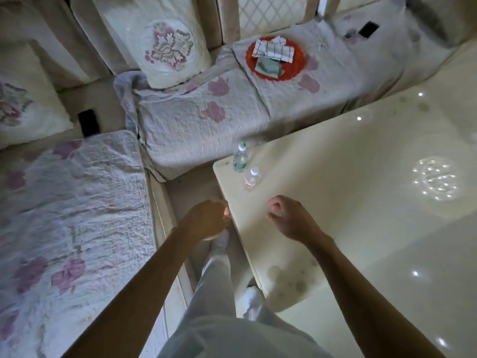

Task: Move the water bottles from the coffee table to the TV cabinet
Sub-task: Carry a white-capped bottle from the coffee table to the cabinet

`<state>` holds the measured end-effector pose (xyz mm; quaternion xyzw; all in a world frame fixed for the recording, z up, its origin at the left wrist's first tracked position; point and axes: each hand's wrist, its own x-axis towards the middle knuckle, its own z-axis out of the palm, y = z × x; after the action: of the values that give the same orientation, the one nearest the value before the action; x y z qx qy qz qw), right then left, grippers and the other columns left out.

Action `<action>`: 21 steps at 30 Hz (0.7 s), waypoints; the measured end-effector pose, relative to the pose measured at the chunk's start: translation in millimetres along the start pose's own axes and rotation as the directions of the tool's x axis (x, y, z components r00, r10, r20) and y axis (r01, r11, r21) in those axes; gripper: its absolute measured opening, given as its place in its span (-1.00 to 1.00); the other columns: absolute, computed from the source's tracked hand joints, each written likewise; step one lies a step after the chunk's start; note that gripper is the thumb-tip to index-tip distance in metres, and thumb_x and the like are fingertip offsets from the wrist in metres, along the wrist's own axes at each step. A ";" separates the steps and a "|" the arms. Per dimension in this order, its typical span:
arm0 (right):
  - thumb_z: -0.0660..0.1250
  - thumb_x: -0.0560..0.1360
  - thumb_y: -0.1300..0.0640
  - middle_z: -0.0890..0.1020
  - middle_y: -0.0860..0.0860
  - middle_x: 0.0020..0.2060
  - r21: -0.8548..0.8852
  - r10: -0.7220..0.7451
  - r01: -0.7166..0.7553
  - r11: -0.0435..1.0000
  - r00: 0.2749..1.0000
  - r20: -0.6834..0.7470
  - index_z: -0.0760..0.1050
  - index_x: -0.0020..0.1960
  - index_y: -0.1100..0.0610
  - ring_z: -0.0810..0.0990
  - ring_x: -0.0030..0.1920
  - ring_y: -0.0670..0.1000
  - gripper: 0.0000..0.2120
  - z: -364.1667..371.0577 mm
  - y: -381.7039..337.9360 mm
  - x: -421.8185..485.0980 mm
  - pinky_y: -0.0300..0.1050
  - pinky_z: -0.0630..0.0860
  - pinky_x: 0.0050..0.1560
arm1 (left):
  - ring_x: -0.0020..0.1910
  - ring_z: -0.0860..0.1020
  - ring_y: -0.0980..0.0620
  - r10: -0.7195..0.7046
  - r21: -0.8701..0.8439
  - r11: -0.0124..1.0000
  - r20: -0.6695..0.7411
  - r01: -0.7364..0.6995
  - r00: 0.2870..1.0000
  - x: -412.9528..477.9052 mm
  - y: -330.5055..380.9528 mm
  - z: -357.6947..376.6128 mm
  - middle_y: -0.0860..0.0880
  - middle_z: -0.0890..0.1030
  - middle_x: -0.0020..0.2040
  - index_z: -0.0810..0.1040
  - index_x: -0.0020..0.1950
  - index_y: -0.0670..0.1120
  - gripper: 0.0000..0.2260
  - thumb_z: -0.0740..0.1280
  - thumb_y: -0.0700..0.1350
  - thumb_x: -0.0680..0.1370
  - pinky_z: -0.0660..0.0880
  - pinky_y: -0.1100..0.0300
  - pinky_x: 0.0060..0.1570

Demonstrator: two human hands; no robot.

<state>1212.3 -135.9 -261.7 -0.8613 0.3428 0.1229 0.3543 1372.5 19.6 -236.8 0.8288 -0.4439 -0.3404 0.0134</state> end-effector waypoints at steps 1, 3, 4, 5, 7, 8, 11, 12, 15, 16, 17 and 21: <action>0.34 0.46 0.14 0.63 0.07 0.04 0.049 0.052 -0.051 0.998 0.998 -0.032 0.51 0.13 0.17 0.59 0.07 0.10 -0.74 4.4 -2.7 17.8 -0.16 0.41 0.02 | 0.22 0.54 -0.09 0.004 -0.006 1.000 0.016 -0.004 1.000 15.8 -7.5 -3.6 -0.12 0.57 0.25 0.51 0.26 -0.12 -0.71 0.16 -0.03 0.62 0.42 0.08 0.22; 0.35 0.44 0.16 0.63 0.05 0.02 0.150 0.184 -0.173 0.973 0.981 -0.061 0.51 0.15 0.14 0.59 0.01 0.07 -0.72 18.3 -2.8 53.5 -0.20 0.39 -0.03 | 0.20 0.54 -0.09 0.006 -0.038 0.999 0.052 -0.004 0.999 45.6 -23.6 -8.4 -0.11 0.57 0.24 0.52 0.24 -0.10 -0.72 0.17 -0.03 0.62 0.44 0.07 0.21; 0.37 0.43 0.16 0.63 0.05 0.03 0.190 0.231 -0.216 0.958 0.971 -0.061 0.49 0.17 0.14 0.59 -0.02 0.06 -0.69 28.7 0.5 71.9 -0.21 0.41 -0.03 | 0.18 0.55 -0.09 0.001 -0.058 0.998 0.062 0.002 0.998 59.7 -31.3 -9.5 -0.10 0.56 0.22 0.52 0.22 -0.09 -0.73 0.18 -0.03 0.61 0.45 0.07 0.20; 0.39 0.41 0.16 0.62 0.06 0.05 0.218 0.272 -0.255 0.942 0.961 -0.052 0.47 0.20 0.15 0.60 -0.03 0.06 -0.64 40.1 5.4 91.2 -0.20 0.42 -0.01 | 0.16 0.56 -0.09 -0.004 -0.073 0.997 0.070 0.009 0.998 74.6 -39.2 -10.0 -0.10 0.56 0.21 0.52 0.21 -0.09 -0.74 0.18 -0.03 0.61 0.46 0.07 0.18; 0.42 0.39 0.17 0.59 0.08 0.11 0.288 0.358 -0.336 0.897 0.933 -0.027 0.41 0.27 0.17 0.59 0.00 0.07 -0.53 62.9 16.8 130.6 -0.16 0.45 0.06 | 0.14 0.56 -0.10 -0.015 -0.098 0.995 0.084 0.024 0.996 105.5 -55.5 -8.0 -0.11 0.56 0.20 0.52 0.21 -0.10 -0.75 0.18 -0.04 0.61 0.46 0.08 0.17; 0.44 0.38 0.16 0.56 0.10 0.16 0.313 0.391 -0.366 0.876 0.920 -0.018 0.38 0.31 0.18 0.58 0.04 0.08 -0.47 72.4 22.3 145.4 -0.12 0.46 0.11 | 0.13 0.56 -0.11 -0.018 -0.111 0.993 0.080 0.027 0.997 116.1 -60.1 -8.0 -0.11 0.56 0.20 0.52 0.20 -0.11 -0.75 0.18 -0.05 0.61 0.45 0.09 0.15; 0.49 0.36 0.14 0.44 0.13 0.29 0.362 0.471 -0.434 0.825 0.882 -0.016 0.30 0.39 0.22 0.52 0.21 0.15 -0.33 102.7 44.2 188.7 0.02 0.45 0.24 | 0.08 0.58 -0.10 -0.021 -0.156 0.987 0.050 0.028 0.999 149.0 -72.9 -1.9 -0.10 0.57 0.16 0.52 0.18 -0.09 -0.78 0.20 -0.07 0.59 0.47 0.09 0.08; 0.52 0.35 0.13 0.42 0.14 0.30 0.390 0.494 -0.448 0.805 0.869 -0.022 0.27 0.41 0.21 0.50 0.23 0.17 -0.27 113.6 52.6 200.6 0.05 0.44 0.26 | 0.06 0.59 -0.10 -0.017 -0.172 0.985 0.046 0.025 0.999 158.2 -76.2 1.9 -0.09 0.58 0.15 0.52 0.17 -0.09 -0.79 0.21 -0.07 0.59 0.49 0.09 0.07; 0.58 0.28 0.08 0.36 0.11 0.32 0.435 0.512 -0.437 0.788 0.856 -0.067 0.22 0.45 0.12 0.45 0.27 0.18 -0.14 141.3 68.1 228.6 0.12 0.42 0.28 | 0.03 0.60 -0.09 -0.013 -0.202 0.979 0.052 0.023 0.999 177.4 -83.8 10.3 -0.08 0.59 0.12 0.54 0.14 -0.07 -0.80 0.21 -0.07 0.58 0.52 0.05 0.08; 0.59 0.26 0.09 0.36 0.10 0.31 0.442 0.505 -0.417 0.794 0.857 -0.099 0.23 0.45 0.10 0.43 0.28 0.18 -0.13 149.3 71.1 235.6 0.12 0.40 0.30 | 0.02 0.61 -0.08 -0.014 -0.213 0.977 0.051 0.024 0.999 181.9 -85.7 12.7 -0.07 0.60 0.11 0.55 0.13 -0.06 -0.81 0.21 -0.08 0.58 0.52 0.05 0.07; 0.59 0.25 0.09 0.36 0.09 0.31 0.447 0.494 -0.393 0.804 0.859 -0.133 0.24 0.44 0.10 0.41 0.28 0.18 -0.14 156.3 73.2 240.3 0.12 0.39 0.30 | 0.01 0.61 -0.08 -0.014 -0.227 0.974 0.050 0.025 0.999 184.9 -87.3 14.3 -0.06 0.61 0.10 0.56 0.12 -0.06 -0.81 0.21 -0.08 0.58 0.52 0.06 0.07; 0.56 0.29 0.10 0.45 0.07 0.27 0.464 0.488 -0.340 0.818 0.837 -0.247 0.33 0.39 0.10 0.41 0.27 0.14 -0.26 172.4 76.6 253.4 0.00 0.39 0.26 | 0.00 0.61 -0.03 -0.014 -0.245 0.969 0.058 0.028 0.998 189.1 -97.2 18.4 -0.03 0.62 0.08 0.55 0.12 -0.06 -0.82 0.20 -0.09 0.59 0.52 0.11 0.05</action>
<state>1352.0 -183.2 -541.1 -0.6801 0.6007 -0.0324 0.4191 1503.4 -57.3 -386.9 0.8155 -0.3898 -0.4160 0.1001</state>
